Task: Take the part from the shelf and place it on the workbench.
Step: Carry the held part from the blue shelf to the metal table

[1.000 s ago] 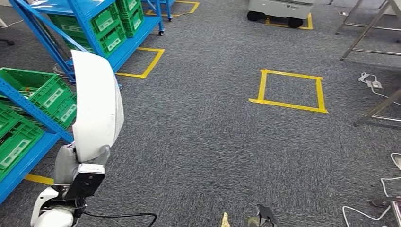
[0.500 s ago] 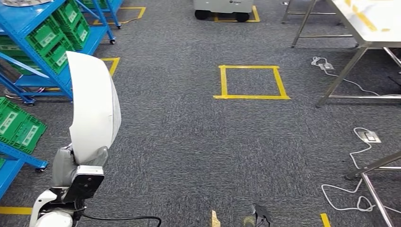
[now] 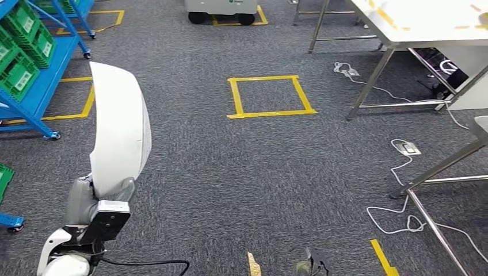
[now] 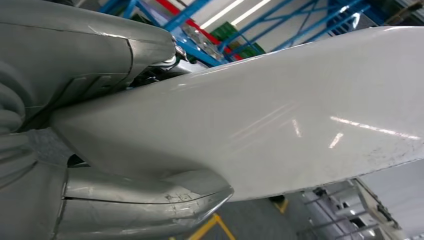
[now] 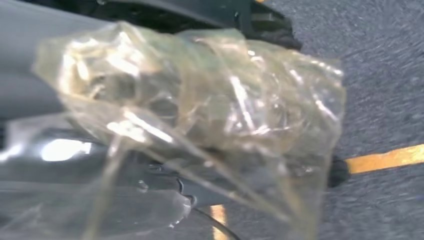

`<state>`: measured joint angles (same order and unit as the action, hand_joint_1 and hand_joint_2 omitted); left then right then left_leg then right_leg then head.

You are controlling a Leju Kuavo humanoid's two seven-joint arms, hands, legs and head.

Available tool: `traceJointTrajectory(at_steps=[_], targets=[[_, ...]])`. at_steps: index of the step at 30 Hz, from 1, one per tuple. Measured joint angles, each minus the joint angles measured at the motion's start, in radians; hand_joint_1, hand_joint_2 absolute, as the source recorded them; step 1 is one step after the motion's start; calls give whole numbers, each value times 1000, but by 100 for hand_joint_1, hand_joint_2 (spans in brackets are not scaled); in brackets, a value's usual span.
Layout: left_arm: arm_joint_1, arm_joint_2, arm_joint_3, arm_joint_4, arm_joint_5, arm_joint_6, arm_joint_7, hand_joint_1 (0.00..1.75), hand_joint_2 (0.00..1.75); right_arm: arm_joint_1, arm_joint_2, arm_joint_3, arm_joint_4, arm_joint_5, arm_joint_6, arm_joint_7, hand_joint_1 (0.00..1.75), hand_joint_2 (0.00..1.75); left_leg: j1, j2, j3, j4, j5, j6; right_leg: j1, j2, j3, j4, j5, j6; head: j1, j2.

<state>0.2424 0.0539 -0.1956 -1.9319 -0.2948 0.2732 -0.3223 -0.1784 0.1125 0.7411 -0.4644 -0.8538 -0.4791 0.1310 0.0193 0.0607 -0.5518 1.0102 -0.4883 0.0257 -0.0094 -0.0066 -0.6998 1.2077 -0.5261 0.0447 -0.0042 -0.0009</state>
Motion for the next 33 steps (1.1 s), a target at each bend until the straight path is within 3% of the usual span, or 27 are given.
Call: traceJointTrajectory(at_steps=[2, 4, 6, 7, 9, 10, 12, 13, 14, 16, 17, 19, 20, 21, 22, 24, 26, 28, 29, 30, 31, 33], targets=[[-1, 0, 0, 0, 0, 0, 0, 175, 175, 0, 0, 0, 0, -3, 1, 15, 0, 0, -3, 20, 4, 1, -5, -8, 6, -41, 76, -134, 46, -8, 0, 0], [-2, 0, 1, 0, -1, 0, 4, 175, 175, -2, 0, 0, 0, -3, -1, 38, 0, 0, -8, 37, 7, 2, -9, -19, 14, -66, 112, -198, 54, -21, -2, 0], [-3, 0, 0, 0, -4, 0, 8, 175, 175, 0, 0, 0, 0, -3, -2, 48, 0, 0, -8, 56, 11, 0, -11, -30, 17, -47, 112, -204, 56, -35, -5, 0], [-4, 1, -1, 0, -5, 0, 9, 175, 175, 2, 1, 0, 0, -3, -2, 48, 0, 0, -6, 50, 13, 4, -17, -35, 15, -35, 113, -207, 59, -42, -6, 0], [-3, 1, -2, -1, -7, 0, 10, 175, 175, 1, 1, 1, 0, -3, -2, 48, 0, 0, -2, 6, -5, 58, -57, -44, 10, -12, 118, -215, 65, -55, -11, 0], [-2, 2, -2, -1, -8, 0, 10, 175, 175, 0, 1, 1, 0, -3, -1, 48, 0, 0, 0, -25, -29, 113, -88, -46, 10, 0, 119, -216, 65, -58, -16, 0], [1, 3, -3, 0, -8, 0, 11, 175, 175, 0, 2, 1, 0, -4, -1, 48, 0, 0, 0, -49, -89, 233, -137, -47, 10, 25, 119, -215, 65, -62, -21, 0], [1, 4, -3, 0, -7, -1, 11, 175, 175, 0, 2, 1, 0, -4, -1, 48, 0, 0, 0, -52, -107, 263, -137, -48, 11, 40, 119, -214, 64, -62, -21, 0], [2, 4, -3, 0, -8, -1, 11, 175, 175, 1, 2, 1, 0, -4, -3, 47, 0, 0, 0, -53, -109, 259, -117, -48, 11, 54, 120, -212, 64, -62, -21, 0], [1, 4, -4, 0, -10, -5, 12, 175, 175, 1, 2, 1, 0, -8, -5, 47, 0, 0, 3, -72, -71, 159, -42, -47, 10, 83, 120, -206, 61, -58, -22, 0], [0, 4, -5, 0, -11, -8, 12, 175, 175, 0, 2, 1, 0, -10, -7, 46, 0, 0, 6, -99, -48, 101, -14, -45, 10, 96, 117, -200, 59, -54, -22, 0], [-2, 4, -8, 3, -14, -14, 14, 175, 175, -1, 1, 1, 0, -15, -11, 45, 0, 0, 9, -141, -22, 34, 2, -41, 8, 120, 105, -192, 58, -43, -22, 0], [-3, 4, -11, 5, -14, -16, 15, 175, 175, -1, 1, 1, 0, -17, -12, 40, 0, 0, 8, -146, -20, 27, -3, -37, 7, 131, 99, -190, 60, -36, -22, 0], [-4, 4, -15, 6, -14, -17, 15, 175, 175, 0, 1, 0, 0, -18, -13, 32, 0, 0, 7, -135, -19, 24, -4, -32, 4, 141, 92, -191, 62, -30, -22, 0], [-6, 4, -18, 7, -15, -18, 15, 175, 175, 1, 0, 0, 0, -18, -13, 22, 0, 0, 7, -122, -17, 21, -2, -27, 3, 135, 87, -189, 61, -24, -22, 0], [-9, 4, -22, 8, -15, -18, 15, 175, 175, 3, -1, 0, 0, -19, -13, 7, 0, 0, 8, -95, -13, 16, 0, -14, 5, 84, 59, -142, 34, -15, -16, 0], [-9, 4, -22, 10, -15, -18, 15, 175, 175, 2, -1, 0, 0, -19, -13, -4, 0, 0, 5, -67, -11, 15, -3, -6, 6, 26, -1, -22, -26, -7, -10, 0], [-9, 4, -22, 13, -15, -18, 15, 175, 175, 3, -1, 0, 0, -20, -13, -28, 0, 0, 2, -37, -10, 15, -6, -3, 3, 12, -54, 80, -60, -2, -10, 0], [-9, 4, -23, 14, -15, -18, 15, 175, 175, 4, -1, 0, 0, -20, -13, -40, 0, 0, 1, -24, -8, 15, -8, -3, 2, 10, -55, 83, -50, -1, -10, 0], [-9, 4, -23, 15, -15, -18, 15, 175, 175, 6, -1, 0, 1, -20, -14, -47, 0, 0, 1, -12, -5, 15, -11, -4, 1, 5, -35, 46, -24, -2, -10, 0], [-9, 4, -23, 16, -15, -18, 15, 175, 175, 7, -1, 0, 1, -20, -14, -46, 0, 0, 1, 0, 0, 15, -14, -6, 1, -8, 2, -21, 11, -4, -10, 0], [-10, 4, -23, 16, -15, -18, 15, 175, 175, 7, -1, 0, 1, -20, -15, -26, 0, 0, -3, 18, 8, 16, -22, -16, 9, -47, 72, -145, 51, -13, -10, 0]])
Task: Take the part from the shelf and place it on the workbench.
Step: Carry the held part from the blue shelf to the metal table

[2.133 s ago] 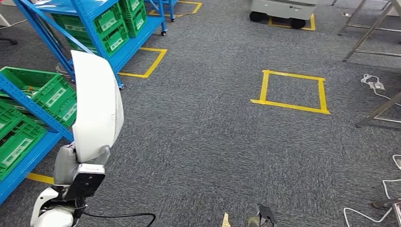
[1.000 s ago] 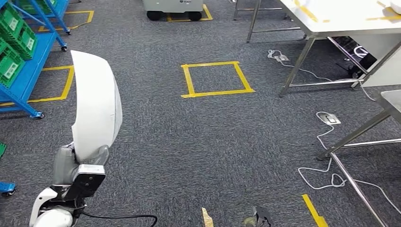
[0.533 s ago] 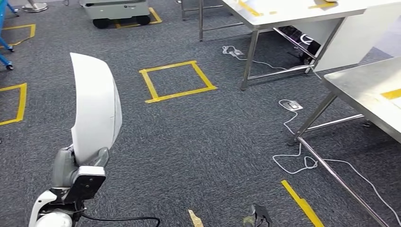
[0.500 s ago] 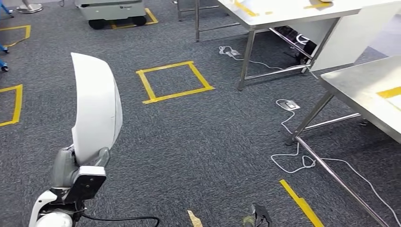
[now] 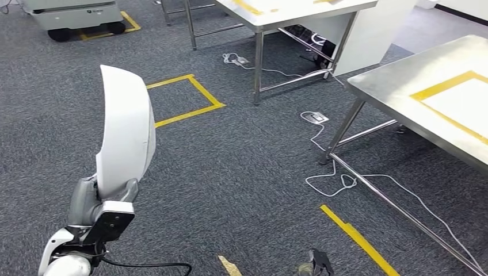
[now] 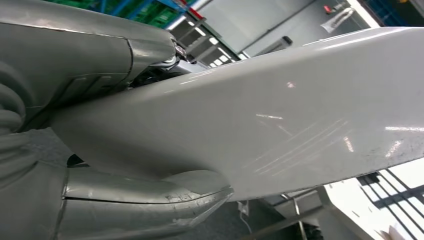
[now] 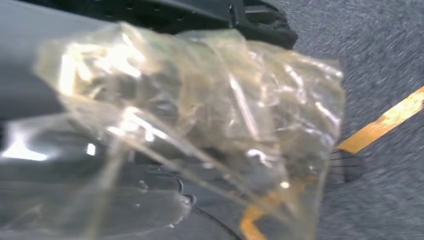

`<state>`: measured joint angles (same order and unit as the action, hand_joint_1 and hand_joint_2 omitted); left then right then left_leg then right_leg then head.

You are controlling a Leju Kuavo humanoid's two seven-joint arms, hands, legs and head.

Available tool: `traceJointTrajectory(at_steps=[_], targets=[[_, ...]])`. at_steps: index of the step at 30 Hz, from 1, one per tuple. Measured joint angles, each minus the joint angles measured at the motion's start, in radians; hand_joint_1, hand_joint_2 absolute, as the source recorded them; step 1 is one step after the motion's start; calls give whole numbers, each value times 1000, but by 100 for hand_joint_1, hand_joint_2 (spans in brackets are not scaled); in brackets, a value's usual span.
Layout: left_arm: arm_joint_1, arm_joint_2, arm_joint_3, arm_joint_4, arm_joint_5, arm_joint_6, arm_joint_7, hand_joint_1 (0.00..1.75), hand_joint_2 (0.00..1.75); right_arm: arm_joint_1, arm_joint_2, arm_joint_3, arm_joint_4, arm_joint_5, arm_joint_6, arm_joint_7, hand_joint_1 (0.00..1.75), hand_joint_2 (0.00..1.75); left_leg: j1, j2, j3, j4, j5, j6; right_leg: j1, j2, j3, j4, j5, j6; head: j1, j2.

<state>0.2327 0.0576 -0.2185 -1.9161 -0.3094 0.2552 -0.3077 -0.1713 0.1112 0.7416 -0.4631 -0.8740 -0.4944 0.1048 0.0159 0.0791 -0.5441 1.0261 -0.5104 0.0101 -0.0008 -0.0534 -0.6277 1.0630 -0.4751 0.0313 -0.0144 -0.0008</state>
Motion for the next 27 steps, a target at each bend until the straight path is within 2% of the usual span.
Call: traceJointTrajectory(at_steps=[1, 2, 4, 6, 8, 9, 10, 11, 12, 13, 14, 15, 17, 19, 20, 21, 23, 24, 25, 26, 27], targets=[[0, 0, 0, 0, 0, 0, 0, 175, 175, 0, 0, 0, 0, 0, 0, 12, 0, 0, -2, 8, 3, 0, -3, -5, 4, -11, 18, -31, 5, -5, -1, 0], [0, 0, 0, 0, 0, 0, 0, 175, 175, 1, 0, 0, 1, 0, -1, 22, 0, 0, -4, 16, 5, -1, -4, -10, 8, -12, 22, -39, 2, -11, -1, 0], [-2, 0, -1, 0, 0, 0, 0, 175, 175, 3, 0, 0, 1, -2, 1, 29, 0, 0, -2, 28, 11, -4, -9, -20, 7, 12, 22, -44, 6, -22, -2, 0], [-7, 1, -4, 0, 0, 0, 1, 175, 175, 3, 0, -1, 2, -11, 13, 29, 0, 0, 2, -1, 3, 26, -34, -28, 2, 35, 28, -53, 10, -34, -6, 0], [-14, 4, -14, 1, -2, -1, 6, 175, 175, 2, -2, -3, -1, -23, 36, 30, 0, 0, 4, -50, -47, 131, -89, -30, 1, 57, 33, -57, 12, -41, -13, 0], [-17, 6, -22, 3, -4, -1, 11, 175, 175, 5, -4, -5, -4, -27, 46, 30, 0, 0, 3, -62, -81, 195, -113, -31, 2, 69, 34, -56, 11, -44, -15, 0], [-21, 8, -31, 6, -6, 0, 16, 175, 175, 9, -8, -6, -9, -30, 53, 30, 0, 0, 3, -68, -109, 242, -122, -31, 3, 82, 35, -56, 11, -44, -16, 0], [-26, 10, -40, 9, -7, 0, 22, 175, 175, 14, -12, -9, -16, -32, 57, 29, 0, 0, 3, -70, -123, 259, -111, -30, 4, 96, 36, -56, 10, -45, -16, 0], [-32, 11, -48, 12, -7, 0, 26, 175, 175, 18, -16, -12, -23, -33, 59, 29, 0, 0, 3, -73, -121, 240, -82, -29, 4, 111, 38, -55, 10, -45, -16, 0], [-37, 13, -55, 14, -7, 1, 30, 175, 175, 21, -20, -15, -29, -32, 60, 28, 0, 0, 4, -80, -104, 193, -41, -27, 4, 125, 40, -53, 9, -44, -16, 0], [-43, 15, -61, 16, -6, 2, 33, 175, 175, 22, -22, -18, -36, -29, 59, 28, 0, 0, 5, -101, -82, 135, -5, -24, 3, 139, 40, -51, 8, -41, -16, 0], [-48, 16, -67, 17, -4, 3, 36, 175, 175, 23, -24, -21, -42, -25, 59, 28, 0, 0, 7, -124, -59, 78, 18, -21, 3, 153, 38, -47, 6, -38, -16, 0], [-55, 19, -74, 20, 1, 8, 41, 175, 175, 24, -27, -23, -51, -14, 58, 25, 0, 0, 8, -154, -36, 20, 26, -15, 0, 176, 28, -43, 7, -26, -16, 0], [-58, 21, -76, 22, 5, 16, 41, 175, 175, 26, -29, -23, -55, 4, 49, 21, 0, 0, 6, -140, -32, 8, 24, -7, -5, 192, 18, -45, 11, -13, -16, 0], [-57, 22, -74, 22, 8, 20, 38, 175, 175, 26, -30, -22, -55, 18, 42, 19, 0, 0, 7, -129, -29, 3, 26, -1, -4, 180, 13, -40, 8, -8, -15, 0], [-54, 23, -70, 22, 10, 22, 33, 175, 175, 24, -29, -20, -54, 33, 34, 20, 0, 0, 7, -117, -25, -2, 28, 5, -3, 155, 1, -21, -4, -4, -11, 0], [-37, 24, -48, 20, 13, 14, 17, 175, 175, 13, -24, -10, -46, 56, 27, 27, 0, 0, 5, -89, -20, -8, 29, 13, -1, 91, -49, 76, -53, 2, -4, 0], [-28, 24, -35, 20, 14, 7, 9, 175, 175, 8, -21, -5, -40, 61, 27, 31, 0, 0, 3, -75, -20, -7, 27, 15, -3, 73, -83, 142, -81, 5, -1, 0], [-21, 25, -23, 19, 14, -1, 4, 175, 175, 4, -18, -1, -34, 64, 28, 32, 0, 0, 1, -61, -20, -7, 26, 16, -4, 65, -111, 195, -98, 7, 0, 0], [-17, 25, -14, 19, 13, -7, 0, 175, 175, 1, -16, 2, -28, 66, 30, 30, 0, 0, 1, -48, -19, -7, 25, 17, -5, 60, -124, 220, -98, 8, 0, 0], [-16, 24, -8, 19, 10, -12, -3, 175, 175, -1, -14, 4, -24, 67, 31, 29, 0, 0, 0, -37, -18, -7, 23, 16, -5, 56, -117, 207, -81, 9, 0, 0]])
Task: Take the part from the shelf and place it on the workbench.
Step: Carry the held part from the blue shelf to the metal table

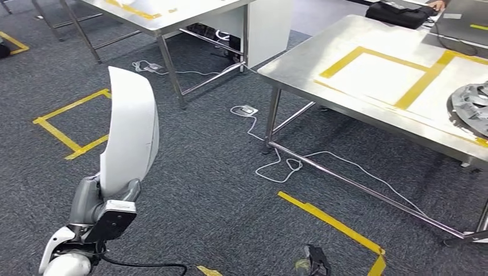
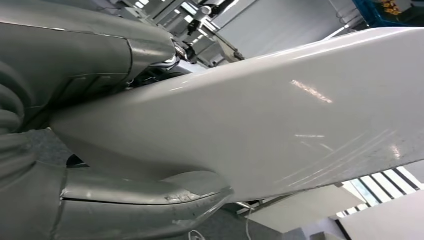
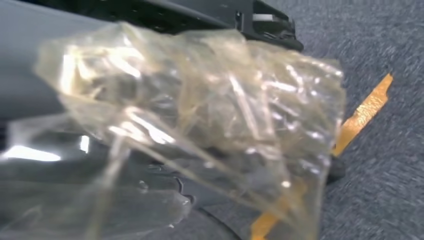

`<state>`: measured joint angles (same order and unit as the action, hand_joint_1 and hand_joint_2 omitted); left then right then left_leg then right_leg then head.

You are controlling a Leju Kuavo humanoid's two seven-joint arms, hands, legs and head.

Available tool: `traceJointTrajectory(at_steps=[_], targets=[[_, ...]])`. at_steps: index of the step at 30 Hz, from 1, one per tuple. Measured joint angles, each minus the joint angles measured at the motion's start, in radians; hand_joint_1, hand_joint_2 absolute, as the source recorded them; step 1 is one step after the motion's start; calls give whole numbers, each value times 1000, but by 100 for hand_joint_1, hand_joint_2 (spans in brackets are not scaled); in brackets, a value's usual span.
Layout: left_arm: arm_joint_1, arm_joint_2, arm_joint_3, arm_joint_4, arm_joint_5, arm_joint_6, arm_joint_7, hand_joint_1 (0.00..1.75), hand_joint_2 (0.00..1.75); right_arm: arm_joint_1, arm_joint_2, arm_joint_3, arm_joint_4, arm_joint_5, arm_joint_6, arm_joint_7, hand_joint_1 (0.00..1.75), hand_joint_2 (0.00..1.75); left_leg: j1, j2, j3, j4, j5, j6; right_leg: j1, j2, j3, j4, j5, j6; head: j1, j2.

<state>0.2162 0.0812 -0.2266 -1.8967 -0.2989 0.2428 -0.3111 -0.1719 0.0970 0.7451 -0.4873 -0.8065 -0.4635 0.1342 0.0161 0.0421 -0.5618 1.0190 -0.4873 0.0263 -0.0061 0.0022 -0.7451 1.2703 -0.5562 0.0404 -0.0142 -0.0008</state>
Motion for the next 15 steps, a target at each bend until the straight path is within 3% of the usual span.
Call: traceJointTrajectory(at_steps=[1, 3, 5, 7, 8, 10, 12, 13, 14, 15], targets=[[0, -2, 4, 0, -3, -5, -3, 175, 175, -1, 1, 1, 3, 0, 1, 3, 0, 0, 0, 10, 3, 0, -2, -2, 0, -8, 27, -50, 30, -1, 0, 0], [-1, -6, 11, 0, -10, -14, -9, 175, 175, -5, 3, 2, 8, 0, 1, 22, 0, 0, -3, 28, 10, 1, -9, -9, 5, -47, 102, -183, 80, -6, 1, 0], [-1, -9, 13, 0, -12, -20, -12, 175, 175, -10, 5, 3, 11, 0, 0, 46, 0, 0, -8, 45, 14, 2, -14, -19, 13, -69, 140, -248, 91, -18, 0, 0], [-2, -11, 13, 0, -12, -23, -12, 175, 175, -13, 6, 3, 15, -1, 0, 55, 0, 0, -8, 65, 19, -1, -17, -30, 16, -49, 141, -253, 91, -32, -1, 0], [-3, -12, 13, -1, -12, -23, -12, 175, 175, -12, 6, 3, 17, -1, 0, 56, 0, 0, -6, 64, 22, 1, -22, -36, 15, -37, 143, -257, 93, -37, -1, 0], [-5, -13, 14, -2, -12, -23, -13, 175, 175, -14, 7, 3, 20, -1, -1, 59, 0, 0, -2, 27, 10, 49, -57, -45, 9, -16, 151, -265, 97, -49, -5, 0], [-4, -14, 16, -2, -12, -23, -14, 175, 175, -17, 9, 3, 22, -1, -2, 62, 0, 0, 0, -21, -46, 170, -118, -47, 8, 8, 153, -267, 98, -55, -11, 0], [-2, -14, 17, -2, -12, -23, -14, 175, 175, -17, 10, 3, 23, -1, -2, 62, 0, 0, 0, -30, -78, 229, -140, -47, 9, 21, 153, -267, 98, -56, -12, 0], [-1, -14, 18, -2, -12, -24, -14, 175, 175, -16, 11, 3, 24, -3, -2, 62, 0, 0, 0, -33, -100, 264, -144, -47, 11, 35, 154, -267, 98, -57, -13, 0], [-1, -14, 18, -2, -13, -28, -14, 175, 175, -15, 11, 3, 25, -7, -4, 63, 0, 0, 0, -35, -106, 264, -127, -45, 12, 49, 155, -266, 98, -57, -13, 0]])
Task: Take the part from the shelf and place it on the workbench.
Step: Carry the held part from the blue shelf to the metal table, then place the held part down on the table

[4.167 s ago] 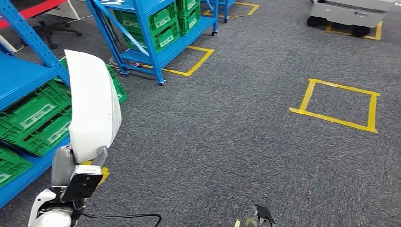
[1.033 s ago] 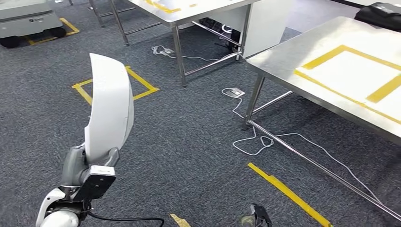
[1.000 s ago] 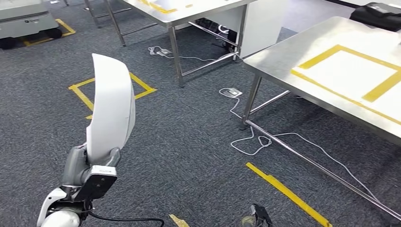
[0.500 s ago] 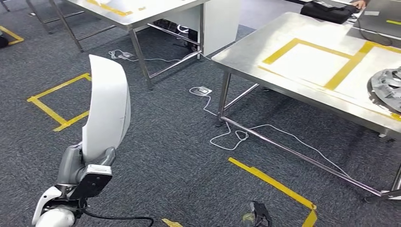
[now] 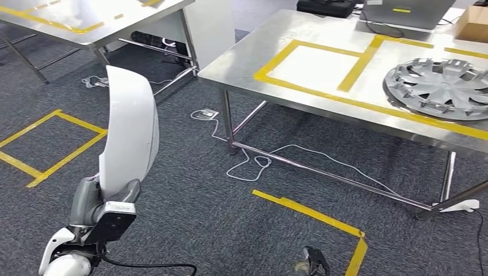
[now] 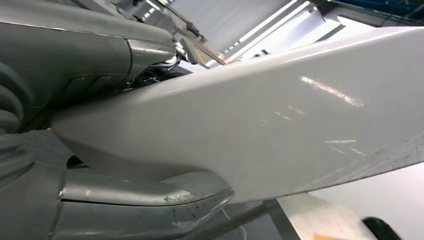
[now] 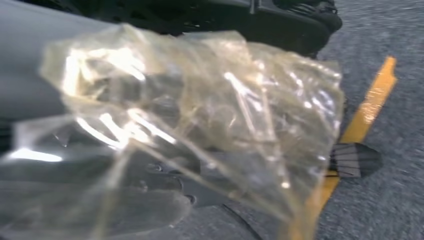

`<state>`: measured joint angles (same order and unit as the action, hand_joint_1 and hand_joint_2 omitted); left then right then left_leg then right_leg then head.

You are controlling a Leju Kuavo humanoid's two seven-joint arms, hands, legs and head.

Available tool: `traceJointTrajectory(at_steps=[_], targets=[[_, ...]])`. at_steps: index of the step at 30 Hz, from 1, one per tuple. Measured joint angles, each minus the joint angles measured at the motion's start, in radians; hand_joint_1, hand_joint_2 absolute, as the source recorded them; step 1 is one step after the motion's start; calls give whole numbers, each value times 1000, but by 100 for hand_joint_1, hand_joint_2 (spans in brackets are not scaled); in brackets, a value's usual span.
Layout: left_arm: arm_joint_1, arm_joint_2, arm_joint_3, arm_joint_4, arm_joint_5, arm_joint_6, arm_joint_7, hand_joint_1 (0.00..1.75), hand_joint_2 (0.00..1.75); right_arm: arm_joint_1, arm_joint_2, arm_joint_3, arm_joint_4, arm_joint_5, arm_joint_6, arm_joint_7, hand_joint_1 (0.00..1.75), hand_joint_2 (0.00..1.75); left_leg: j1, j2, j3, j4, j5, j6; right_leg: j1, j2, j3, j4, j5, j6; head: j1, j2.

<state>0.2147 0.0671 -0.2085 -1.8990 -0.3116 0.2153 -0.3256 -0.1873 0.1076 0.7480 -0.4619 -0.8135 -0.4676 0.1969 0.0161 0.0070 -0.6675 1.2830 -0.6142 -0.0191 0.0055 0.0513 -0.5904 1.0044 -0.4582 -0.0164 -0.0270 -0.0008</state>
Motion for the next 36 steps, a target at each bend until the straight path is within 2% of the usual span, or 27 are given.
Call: traceJointTrajectory(at_steps=[1, 2, 3, 5, 6, 7, 8, 10, 11, 12, 14, 15, 16, 17, 18, 20, 21, 23, 24, 25, 27, 29, 30, 31, 33, 34, 36], targets=[[-2, 0, -1, 0, -1, -6, 0, 175, 175, 0, 0, 0, 1, -7, -1, 0, 0, 0, 0, -4, 12, -37, 35, 3, 1, 14, 1, 1, 0, 0, 0, 0], [-6, 0, -3, 0, -3, -12, 0, 175, 175, 1, 0, -1, 1, -17, 1, 0, 0, 0, 1, -20, 34, -98, 79, 6, 0, 28, 3, 2, -1, 1, 0, 0], [-14, 0, -9, 1, -7, -19, 0, 175, 175, 1, 0, -3, 1, -28, 9, 0, 0, 0, 3, -49, 58, -159, 113, 9, 1, 40, 1, 5, -2, 4, 0, 0], [-35, 0, -30, 4, -14, -25, 7, 175, 175, 5, -4, -9, -2, -46, 31, -2, 0, 0, 6, -94, 89, -242, 139, 13, -1, 61, -7, 10, -1, 13, 1, 0], [-47, 0, -44, 6, -16, -25, 13, 175, 175, 9, -8, -12, -7, -51, 40, -5, 0, 0, 5, -100, 92, -252, 135, 15, -2, 72, -12, 9, 1, 20, 1, 0], [-60, 0, -59, 9, -15, -25, 19, 175, 175, 14, -14, -17, -12, -52, 45, -10, 0, 0, 4, -90, 95, -259, 135, 19, -5, 82, -17, 7, 4, 28, 1, 0], [-73, 1, -74, 13, -13, -23, 26, 175, 175, 21, -21, -21, -20, -52, 49, -17, 0, 0, 4, -78, 97, -263, 138, 25, -6, 78, -22, 6, 5, 33, 1, 0], [-98, 2, -100, 18, -6, -20, 34, 175, 175, 30, -32, -29, -33, -46, 53, -27, 0, 0, 5, -50, 103, -273, 142, 37, -3, 29, -45, 43, -18, 42, 7, 0], [-107, 3, -109, 21, -1, -20, 37, 175, 175, 33, -37, -31, -38, -43, 56, -30, 0, 0, 4, -34, 105, -276, 142, 42, -3, -4, -69, 90, -43, 46, 10, 0], [-116, 4, -117, 25, 4, -24, 41, 175, 175, 34, -42, -33, -41, -40, 62, -31, 0, 0, 2, -19, 105, -276, 141, 45, -3, -25, -102, 152, -73, 50, 12, 0], [-134, 7, -131, 35, 13, -36, 47, 175, 175, 38, -50, -36, -44, -37, 81, -40, 0, 0, 0, 12, 105, -276, 138, 48, -6, -37, -156, 260, -110, 57, 13, 0], [-144, 8, -139, 41, 18, -44, 51, 175, 175, 41, -55, -37, -47, -33, 93, -45, 0, 0, 0, 27, 106, -276, 137, 47, -8, -39, -161, 270, -103, 60, 13, 0], [-156, 8, -146, 47, 23, -50, 54, 175, 175, 45, -60, -37, -49, -28, 107, -49, 0, 0, -1, 39, 107, -275, 135, 46, -9, -44, -146, 241, -80, 61, 13, 0], [-168, 8, -152, 54, 29, -57, 58, 175, 175, 48, -67, -38, -52, -20, 125, -50, 0, 0, -1, 50, 110, -275, 133, 43, -10, -57, -113, 181, -48, 62, 13, 0], [-181, 8, -157, 62, 35, -64, 61, 175, 175, 51, -74, -39, -55, -9, 144, -47, 0, 0, -2, 60, 112, -275, 130, 40, -8, -82, -77, 112, -23, 63, 14, 0], [-206, 9, -162, 82, 45, -72, 66, 175, 175, 53, -84, -45, -61, 12, 177, -31, 0, 0, -9, 77, 116, -271, 123, 29, -3, -116, -26, 23, 1, 52, 15, 0], [-215, 9, -164, 91, 49, -76, 68, 175, 175, 54, -86, -50, -63, 23, 188, -23, 0, 0, -12, 86, 118, -270, 121, 24, 0, -121, -19, 11, -1, 45, 14, 0], [-233, 8, -168, 107, 53, -82, 74, 175, 175, 59, -89, -58, -66, 41, 200, -16, 0, 0, -12, 102, 123, -270, 115, 15, 0, -99, -17, 8, 0, 30, 13, 0], [-243, 8, -171, 114, 54, -86, 77, 175, 175, 61, -91, -61, -67, 50, 202, -16, 0, 0, -10, 94, 124, -263, 106, 10, -1, -89, -15, 6, 1, 25, 12, 0], [-253, 8, -172, 122, 55, -90, 81, 175, 175, 63, -94, -64, -69, 58, 205, -16, 0, 0, -7, 76, 116, -239, 89, 6, -3, -80, -12, 4, 1, 18, 10, 0], [-269, 8, -175, 138, 55, -95, 88, 175, 175, 64, -98, -72, -75, 75, 209, -15, 0, 0, -4, 25, 68, -133, 34, 1, -5, -62, -9, 3, 0, 9, 6, 0], [-275, 8, -177, 151, 55, -101, 96, 175, 175, 68, -99, -79, -83, 88, 216, -15, 0, 0, -3, 6, 5, -16, -6, 1, -3, -41, -7, 3, -1, 4, 4, 0], [-276, 8, -178, 156, 55, -104, 99, 175, 175, 71, -100, -82, -87, 93, 218, -15, 0, 0, -4, 3, -11, 5, 1, 3, -2, -30, -5, 4, -1, 4, 4, 0], [-280, 8, -179, 162, 55, -105, 102, 175, 175, 74, -101, -85, -90, 99, 219, -15, 0, 0, -4, 2, -11, -10, 27, 6, -1, -20, -3, 4, -2, 4, 4, 0], [-294, 8, -181, 172, 53, -105, 108, 175, 175, 78, -102, -90, -96, 108, 221, -15, 0, 0, -5, -4, 26, -116, 107, 14, -1, -3, 1, 5, -4, 5, 4, 0], [-302, 8, -181, 178, 49, -104, 112, 175, 175, 80, -103, -93, -98, 114, 223, -15, 0, 0, -5, -10, 48, -174, 136, 19, 1, 3, 1, 7, -5, 7, 4, 0], [-318, 5, -182, 189, 31, -106, 124, 175, 175, 83, -103, -102, -103, 127, 228, -15, 0, 0, -7, -20, 71, -242, 152, 25, 3, 10, -6, 9, -5, 16, 5, 0]])
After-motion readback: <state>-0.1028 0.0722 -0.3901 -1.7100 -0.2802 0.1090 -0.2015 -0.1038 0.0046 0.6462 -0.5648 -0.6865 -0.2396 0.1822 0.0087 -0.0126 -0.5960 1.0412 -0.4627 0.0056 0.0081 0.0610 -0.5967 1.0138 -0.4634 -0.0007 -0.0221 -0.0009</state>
